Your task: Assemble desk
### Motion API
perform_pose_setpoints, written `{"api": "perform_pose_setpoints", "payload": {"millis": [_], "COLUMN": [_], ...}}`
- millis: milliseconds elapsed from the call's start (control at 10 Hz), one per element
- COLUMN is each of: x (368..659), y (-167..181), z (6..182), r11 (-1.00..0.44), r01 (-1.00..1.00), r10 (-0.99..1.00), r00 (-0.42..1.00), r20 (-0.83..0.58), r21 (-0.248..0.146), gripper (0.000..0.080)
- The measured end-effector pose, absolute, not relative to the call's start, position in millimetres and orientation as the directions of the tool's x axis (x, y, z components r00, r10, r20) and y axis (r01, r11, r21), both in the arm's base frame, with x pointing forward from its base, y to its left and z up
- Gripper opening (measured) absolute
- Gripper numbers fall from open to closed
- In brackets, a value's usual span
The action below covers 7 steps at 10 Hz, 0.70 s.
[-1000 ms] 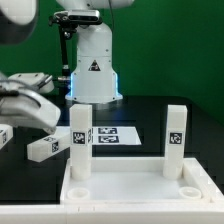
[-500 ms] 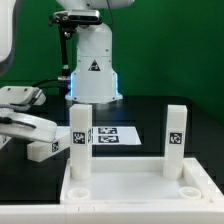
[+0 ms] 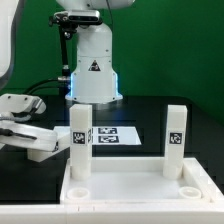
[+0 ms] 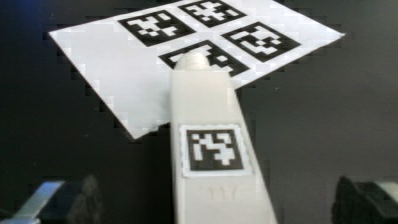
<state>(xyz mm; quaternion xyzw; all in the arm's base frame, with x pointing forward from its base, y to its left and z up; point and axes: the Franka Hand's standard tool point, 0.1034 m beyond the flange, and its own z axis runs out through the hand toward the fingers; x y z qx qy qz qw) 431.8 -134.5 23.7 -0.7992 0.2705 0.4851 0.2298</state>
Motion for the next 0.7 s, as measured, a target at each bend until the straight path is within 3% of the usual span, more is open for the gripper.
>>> {"api": "perform_pose_setpoints", "payload": {"millis": [700], "x": [436.7], "y": [-123.9], "z": [9.2], "r11": [-0.778], "r01": [-0.617], "r10": [-0.213], "r00": [0.435], "r20": [-0.875], "r21": [-0.118], "gripper": [0.0649]}}
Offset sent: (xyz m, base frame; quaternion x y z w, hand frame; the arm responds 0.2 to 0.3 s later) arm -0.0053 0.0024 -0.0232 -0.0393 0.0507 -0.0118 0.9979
